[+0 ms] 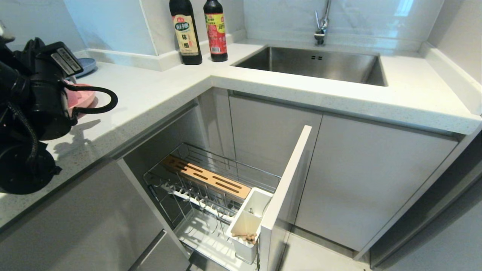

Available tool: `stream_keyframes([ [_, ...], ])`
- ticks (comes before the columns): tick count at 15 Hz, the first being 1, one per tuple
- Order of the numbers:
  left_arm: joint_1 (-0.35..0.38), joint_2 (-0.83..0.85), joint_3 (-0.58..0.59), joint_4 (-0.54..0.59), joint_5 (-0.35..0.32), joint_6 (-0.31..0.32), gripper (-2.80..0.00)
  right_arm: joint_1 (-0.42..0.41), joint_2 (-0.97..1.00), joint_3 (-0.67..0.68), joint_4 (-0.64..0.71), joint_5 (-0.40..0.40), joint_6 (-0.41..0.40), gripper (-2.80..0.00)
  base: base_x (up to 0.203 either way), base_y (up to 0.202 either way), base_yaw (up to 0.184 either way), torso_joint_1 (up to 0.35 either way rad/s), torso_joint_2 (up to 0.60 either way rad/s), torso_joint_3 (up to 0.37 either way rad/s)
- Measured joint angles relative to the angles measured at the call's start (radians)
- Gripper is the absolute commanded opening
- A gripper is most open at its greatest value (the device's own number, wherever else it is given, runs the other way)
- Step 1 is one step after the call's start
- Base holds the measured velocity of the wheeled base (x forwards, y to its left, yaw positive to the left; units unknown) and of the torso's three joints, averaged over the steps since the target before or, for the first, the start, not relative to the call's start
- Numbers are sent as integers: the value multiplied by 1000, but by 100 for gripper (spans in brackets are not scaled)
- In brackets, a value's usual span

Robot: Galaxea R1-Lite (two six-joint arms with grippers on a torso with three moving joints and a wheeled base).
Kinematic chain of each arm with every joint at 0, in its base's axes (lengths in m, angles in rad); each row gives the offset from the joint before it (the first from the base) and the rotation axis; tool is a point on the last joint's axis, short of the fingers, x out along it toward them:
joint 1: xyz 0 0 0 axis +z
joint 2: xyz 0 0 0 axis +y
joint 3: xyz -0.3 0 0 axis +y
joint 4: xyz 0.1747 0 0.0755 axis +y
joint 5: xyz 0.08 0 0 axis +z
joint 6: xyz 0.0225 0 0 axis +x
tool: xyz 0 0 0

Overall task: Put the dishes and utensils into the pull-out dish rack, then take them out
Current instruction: Take the spoon out of the cupboard

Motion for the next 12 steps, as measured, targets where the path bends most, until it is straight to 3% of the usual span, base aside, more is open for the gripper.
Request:
stream_keyframes([
  [12,0,32,17,3,2,31,-280,0,0,0,0,0,0,-280,0,0,0,0,0,0],
])
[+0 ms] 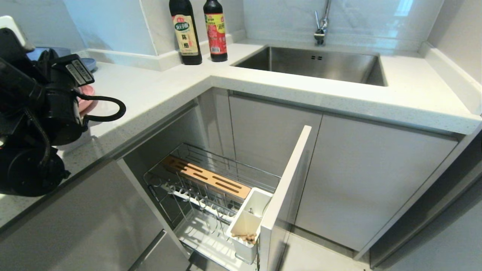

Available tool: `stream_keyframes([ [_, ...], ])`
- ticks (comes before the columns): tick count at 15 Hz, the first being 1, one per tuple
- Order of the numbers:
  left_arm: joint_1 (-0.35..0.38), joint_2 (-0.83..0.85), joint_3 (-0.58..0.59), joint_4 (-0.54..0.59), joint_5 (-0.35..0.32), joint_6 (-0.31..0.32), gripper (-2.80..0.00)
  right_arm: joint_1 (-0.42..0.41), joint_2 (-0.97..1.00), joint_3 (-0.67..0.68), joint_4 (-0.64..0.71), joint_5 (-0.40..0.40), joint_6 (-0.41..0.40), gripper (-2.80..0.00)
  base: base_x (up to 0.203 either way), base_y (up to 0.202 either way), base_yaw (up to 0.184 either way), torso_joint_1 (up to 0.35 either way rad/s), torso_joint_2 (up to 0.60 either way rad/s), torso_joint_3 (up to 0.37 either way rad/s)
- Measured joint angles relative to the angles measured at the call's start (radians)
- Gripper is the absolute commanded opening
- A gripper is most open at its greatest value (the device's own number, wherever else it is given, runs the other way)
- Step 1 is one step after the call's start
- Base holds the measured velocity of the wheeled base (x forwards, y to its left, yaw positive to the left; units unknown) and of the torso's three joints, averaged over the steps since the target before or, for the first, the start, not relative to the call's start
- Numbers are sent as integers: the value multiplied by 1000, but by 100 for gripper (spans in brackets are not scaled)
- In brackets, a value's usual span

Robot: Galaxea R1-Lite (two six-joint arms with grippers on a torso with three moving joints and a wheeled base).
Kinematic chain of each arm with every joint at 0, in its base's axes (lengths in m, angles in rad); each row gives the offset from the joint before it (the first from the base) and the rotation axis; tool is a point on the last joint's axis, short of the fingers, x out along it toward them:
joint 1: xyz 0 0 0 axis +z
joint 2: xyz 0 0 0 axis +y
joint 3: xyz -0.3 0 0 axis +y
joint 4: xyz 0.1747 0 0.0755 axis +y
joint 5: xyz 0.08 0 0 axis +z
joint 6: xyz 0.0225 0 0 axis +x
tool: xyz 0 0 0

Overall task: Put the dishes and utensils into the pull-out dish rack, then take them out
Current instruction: Take the spoon out of the cupboard

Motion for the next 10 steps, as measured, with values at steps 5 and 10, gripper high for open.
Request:
stream_keyframes([
  [5,1,14,-1,-6,9,2,-280,0,0,0,0,0,0,-280,0,0,0,0,0,0],
  [10,1,24,-1,-5,9,2,-280,0,0,0,0,0,0,-280,0,0,0,0,0,0],
])
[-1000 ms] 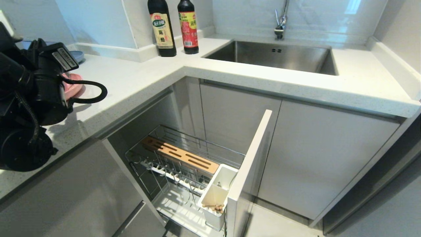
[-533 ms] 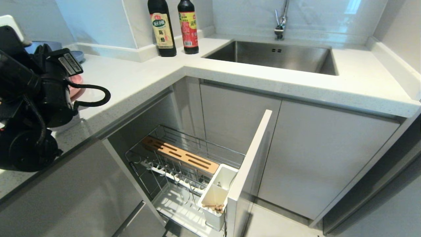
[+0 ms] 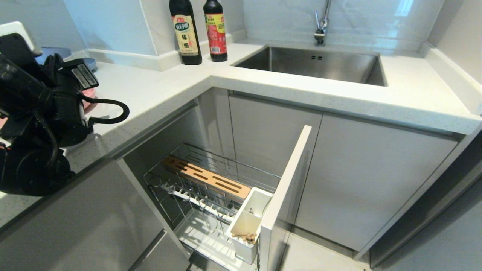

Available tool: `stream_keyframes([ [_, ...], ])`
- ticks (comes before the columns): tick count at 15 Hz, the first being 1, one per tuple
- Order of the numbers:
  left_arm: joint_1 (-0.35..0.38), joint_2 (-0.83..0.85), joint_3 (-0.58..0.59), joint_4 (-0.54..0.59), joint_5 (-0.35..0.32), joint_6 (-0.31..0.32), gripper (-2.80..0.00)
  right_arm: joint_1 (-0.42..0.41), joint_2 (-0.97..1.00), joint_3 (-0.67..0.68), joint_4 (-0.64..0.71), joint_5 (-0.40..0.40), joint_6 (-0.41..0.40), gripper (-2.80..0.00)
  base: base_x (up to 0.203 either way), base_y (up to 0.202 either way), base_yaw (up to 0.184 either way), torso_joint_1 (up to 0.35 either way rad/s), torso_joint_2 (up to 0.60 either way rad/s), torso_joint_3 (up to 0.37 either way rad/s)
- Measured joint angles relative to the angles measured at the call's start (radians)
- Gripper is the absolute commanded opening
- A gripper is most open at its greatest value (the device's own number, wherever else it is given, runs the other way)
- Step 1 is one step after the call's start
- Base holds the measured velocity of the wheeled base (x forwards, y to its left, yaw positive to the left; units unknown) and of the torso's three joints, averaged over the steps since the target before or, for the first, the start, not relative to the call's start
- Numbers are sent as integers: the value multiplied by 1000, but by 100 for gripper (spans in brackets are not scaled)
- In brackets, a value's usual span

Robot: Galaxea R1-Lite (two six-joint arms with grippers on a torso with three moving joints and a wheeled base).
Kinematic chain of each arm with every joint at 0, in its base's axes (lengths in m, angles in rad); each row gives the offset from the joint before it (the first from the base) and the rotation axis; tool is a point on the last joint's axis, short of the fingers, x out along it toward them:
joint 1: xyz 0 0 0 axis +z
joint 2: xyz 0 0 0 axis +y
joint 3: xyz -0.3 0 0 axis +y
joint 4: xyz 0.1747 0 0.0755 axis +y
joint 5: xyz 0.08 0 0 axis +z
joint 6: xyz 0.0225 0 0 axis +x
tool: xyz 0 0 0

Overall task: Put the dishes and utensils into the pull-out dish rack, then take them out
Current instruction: Take the spoon out of the cupboard, then take the chopsticks out of the cupboard

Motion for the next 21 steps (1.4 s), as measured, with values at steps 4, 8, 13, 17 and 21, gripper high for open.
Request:
stream_keyframes([
  [4,0,0,-1,-3,0,-2,0,0,0,0,0,0,0,-280,0,0,0,0,0,0],
  [8,-5,-13,-1,1,1,-3,0,0,0,0,0,0,0,-280,0,0,0,0,0,0],
  [13,-44,-117,8,74,-1,-31,-280,0,0,0,0,0,0,-280,0,0,0,0,0,0],
  [17,-113,-274,-9,257,-22,-69,-280,0,0,0,0,0,0,-280,0,0,0,0,0,0],
  [21,-215,-372,-172,664,-45,-106,-280,0,0,0,0,0,0,-280,0,0,0,0,0,0],
])
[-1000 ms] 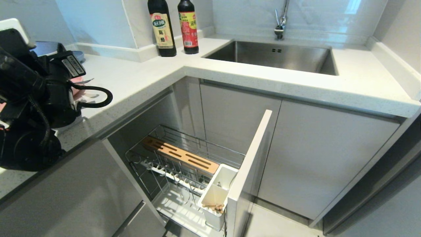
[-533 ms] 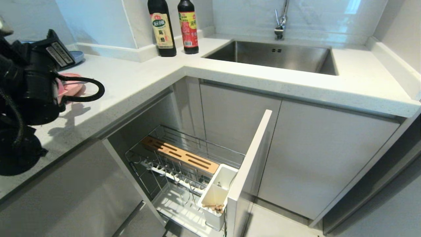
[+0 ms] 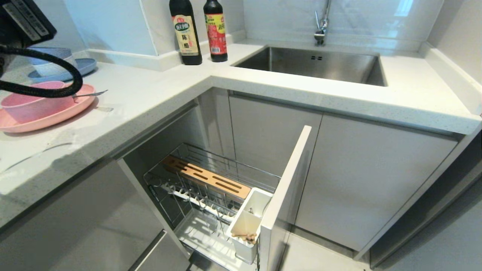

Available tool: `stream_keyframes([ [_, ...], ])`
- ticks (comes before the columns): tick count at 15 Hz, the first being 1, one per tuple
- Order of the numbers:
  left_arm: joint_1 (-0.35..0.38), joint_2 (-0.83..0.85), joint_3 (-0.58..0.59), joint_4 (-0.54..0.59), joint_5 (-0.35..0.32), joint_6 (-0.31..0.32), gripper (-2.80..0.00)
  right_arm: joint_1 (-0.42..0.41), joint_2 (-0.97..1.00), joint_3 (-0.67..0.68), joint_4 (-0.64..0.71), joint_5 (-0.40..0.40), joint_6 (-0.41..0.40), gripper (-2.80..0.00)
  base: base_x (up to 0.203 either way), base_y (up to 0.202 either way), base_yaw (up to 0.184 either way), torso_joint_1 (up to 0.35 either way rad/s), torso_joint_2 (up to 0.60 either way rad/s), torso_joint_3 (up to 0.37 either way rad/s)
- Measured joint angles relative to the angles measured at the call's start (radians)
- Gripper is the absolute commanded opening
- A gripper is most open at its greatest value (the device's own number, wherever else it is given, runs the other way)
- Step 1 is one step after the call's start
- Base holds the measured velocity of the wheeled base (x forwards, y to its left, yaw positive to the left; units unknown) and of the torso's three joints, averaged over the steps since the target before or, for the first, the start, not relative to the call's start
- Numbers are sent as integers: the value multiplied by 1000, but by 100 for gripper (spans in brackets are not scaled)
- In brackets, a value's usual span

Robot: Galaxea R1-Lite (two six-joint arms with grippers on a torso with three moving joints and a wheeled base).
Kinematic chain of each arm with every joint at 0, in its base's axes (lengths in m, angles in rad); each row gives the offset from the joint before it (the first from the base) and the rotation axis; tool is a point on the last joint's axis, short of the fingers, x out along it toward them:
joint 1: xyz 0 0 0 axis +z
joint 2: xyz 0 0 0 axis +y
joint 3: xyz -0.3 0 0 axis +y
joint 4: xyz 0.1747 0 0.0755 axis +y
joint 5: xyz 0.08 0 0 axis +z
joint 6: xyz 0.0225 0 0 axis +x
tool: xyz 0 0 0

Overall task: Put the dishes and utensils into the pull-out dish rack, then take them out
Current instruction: Take the chopsticks out of the cupboard

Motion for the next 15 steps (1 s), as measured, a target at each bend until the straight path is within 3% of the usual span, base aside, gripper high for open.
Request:
stream_keyframes([
  [3,-119,3,-174,364,-7,-116,-280,0,0,0,0,0,0,-280,0,0,0,0,0,0],
  [7,-286,105,-380,862,-60,-415,-280,0,0,0,0,0,0,-280,0,0,0,0,0,0],
  [9,-354,186,-455,1119,-80,-522,-280,0,0,0,0,0,0,-280,0,0,0,0,0,0],
  [11,-398,272,-519,1358,-97,-571,-280,0,0,0,0,0,0,-280,0,0,0,0,0,0],
  [13,-423,350,-565,1558,-140,-580,-280,0,0,0,0,0,0,-280,0,0,0,0,0,0],
  [14,-431,389,-581,1644,-165,-580,0,0,0,0,0,0,0,-280,0,0,0,0,0,0],
  [15,-436,426,-595,1709,-180,-581,0,0,0,0,0,0,0,-280,0,0,0,0,0,0],
])
